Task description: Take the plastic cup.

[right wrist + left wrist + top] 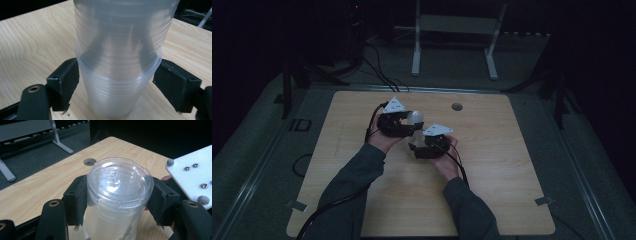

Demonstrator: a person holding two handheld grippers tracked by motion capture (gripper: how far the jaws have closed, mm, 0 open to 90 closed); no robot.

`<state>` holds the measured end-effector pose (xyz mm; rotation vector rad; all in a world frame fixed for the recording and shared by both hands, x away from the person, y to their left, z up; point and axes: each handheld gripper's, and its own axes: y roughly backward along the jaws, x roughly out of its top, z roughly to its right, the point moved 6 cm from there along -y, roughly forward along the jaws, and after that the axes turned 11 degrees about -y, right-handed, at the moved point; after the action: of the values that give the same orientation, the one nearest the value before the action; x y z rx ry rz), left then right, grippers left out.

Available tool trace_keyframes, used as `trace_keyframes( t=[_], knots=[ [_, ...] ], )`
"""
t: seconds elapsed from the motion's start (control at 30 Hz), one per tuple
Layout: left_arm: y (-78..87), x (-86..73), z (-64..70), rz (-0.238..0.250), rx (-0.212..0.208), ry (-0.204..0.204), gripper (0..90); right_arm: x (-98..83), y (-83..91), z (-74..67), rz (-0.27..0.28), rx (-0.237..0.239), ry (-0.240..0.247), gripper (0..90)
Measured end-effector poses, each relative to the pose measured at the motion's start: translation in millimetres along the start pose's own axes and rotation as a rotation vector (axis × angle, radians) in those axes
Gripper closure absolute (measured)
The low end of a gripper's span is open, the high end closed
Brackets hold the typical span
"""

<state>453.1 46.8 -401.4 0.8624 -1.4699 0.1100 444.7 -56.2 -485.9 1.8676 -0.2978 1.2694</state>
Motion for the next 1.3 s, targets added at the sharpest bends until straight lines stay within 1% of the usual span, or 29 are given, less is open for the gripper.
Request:
trace_keyframes(
  t=[0.13,0.2,0.3,0.53,0.6,0.63,0.93,1.07,1.2,1.3],
  knots=[
    [-0.9,-0.7,0.2,-0.002,-0.001,0.006,38.3,2.1,-0.3,-0.9,0.004,0.006,0.001,18.9],
    [-1.0,-0.9,0.0,-0.004,-0.004,0.009,38.4,3.2,-0.8,-0.9,0.005,0.007,0.008,19.8],
    [-0.6,-0.7,-0.4,-0.004,-0.004,0.013,38.4,3.4,-1.0,-0.8,0.007,0.016,0.002,21.0],
    [0.6,0.9,0.0,-0.002,-0.009,0.008,38.0,3.2,-0.2,-0.8,0.008,0.013,0.003,21.3],
    [1.5,1.6,-0.6,0.005,-0.008,0.013,38.1,2.7,-0.2,-0.8,0.007,0.012,0.003,21.3],
    [2.3,2.4,-1.2,0.012,-0.007,0.016,38.3,1.9,-0.3,-0.8,0.004,0.011,0.004,21.5],
    [5.9,5.6,-2.5,0.01,-0.01,0.011,38.8,1.1,-0.5,-0.7,0.0,0.011,0.014,22.1],
    [7.3,7.2,-2.9,0.016,-0.011,0.016,38.8,1.1,-0.3,-0.7,0.0,0.01,0.016,22.1],
    [10.9,11.7,-3.6,0.03,-0.016,0.017,39.1,1.2,-0.1,-0.7,0.0,0.007,0.017,22.2],
    [13.1,14.3,-4.0,0.029,-0.018,0.013,39.3,1.2,0.2,-0.8,0.002,0.007,0.017,22.2]
  ],
)
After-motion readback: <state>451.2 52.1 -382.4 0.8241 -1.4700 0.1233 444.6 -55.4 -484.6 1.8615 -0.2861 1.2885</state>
